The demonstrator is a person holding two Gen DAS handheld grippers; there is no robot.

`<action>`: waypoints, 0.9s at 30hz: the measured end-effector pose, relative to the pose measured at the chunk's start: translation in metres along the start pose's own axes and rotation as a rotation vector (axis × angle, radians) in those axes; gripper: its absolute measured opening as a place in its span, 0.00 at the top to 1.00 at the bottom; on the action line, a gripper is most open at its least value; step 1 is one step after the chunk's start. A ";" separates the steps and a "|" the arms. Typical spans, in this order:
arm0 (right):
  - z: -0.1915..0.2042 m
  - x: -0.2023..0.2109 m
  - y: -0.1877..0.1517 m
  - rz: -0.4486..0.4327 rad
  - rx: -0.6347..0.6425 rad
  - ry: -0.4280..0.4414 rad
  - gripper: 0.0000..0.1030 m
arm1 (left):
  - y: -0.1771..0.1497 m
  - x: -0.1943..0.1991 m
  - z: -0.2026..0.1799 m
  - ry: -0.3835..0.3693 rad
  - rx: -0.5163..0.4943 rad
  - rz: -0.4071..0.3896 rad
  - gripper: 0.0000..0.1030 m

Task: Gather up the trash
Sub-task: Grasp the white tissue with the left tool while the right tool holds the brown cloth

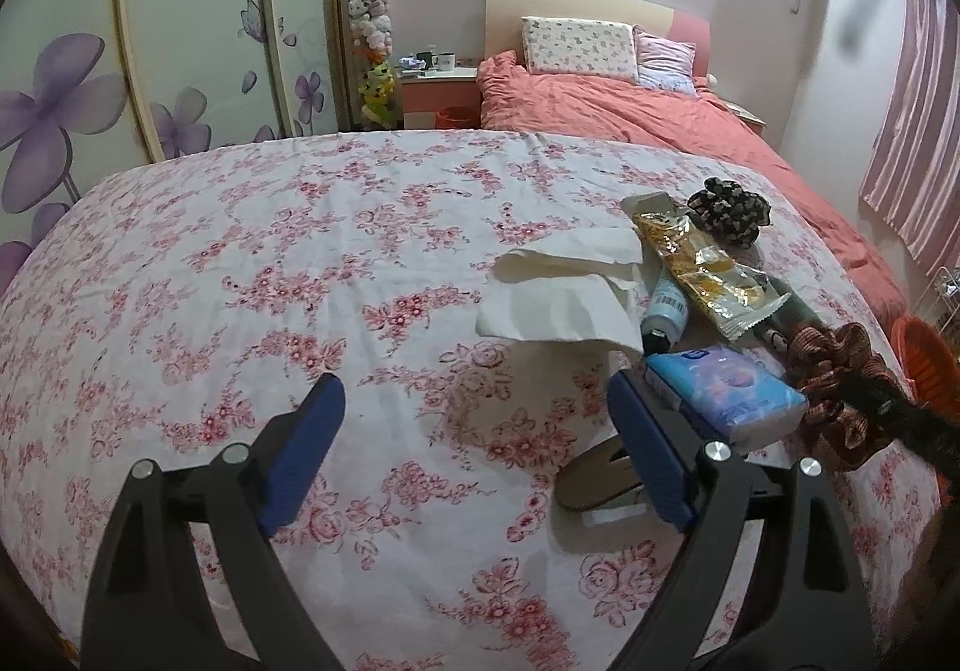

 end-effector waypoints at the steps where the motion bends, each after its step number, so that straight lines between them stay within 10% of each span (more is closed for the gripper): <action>1: -0.001 -0.003 -0.002 0.014 0.000 0.000 0.67 | 0.002 -0.001 -0.001 -0.005 0.000 0.000 0.15; 5: -0.004 0.007 -0.005 -0.005 0.003 0.003 0.85 | 0.013 -0.003 -0.006 -0.020 0.004 -0.013 0.15; 27: -0.065 0.043 0.005 -0.096 -0.081 -0.045 0.86 | 0.044 -0.080 -0.066 0.017 -0.091 0.098 0.13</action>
Point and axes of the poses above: each gripper's, at about its wrist camera, not at the fingertips, and x roughly against the way its jaws point, z to its left, y to its top, the point moved 1 cm from there along -x, roughly the way its jaws point, and after that the axes turned 9 degrees about y, right-handed, at the moved point
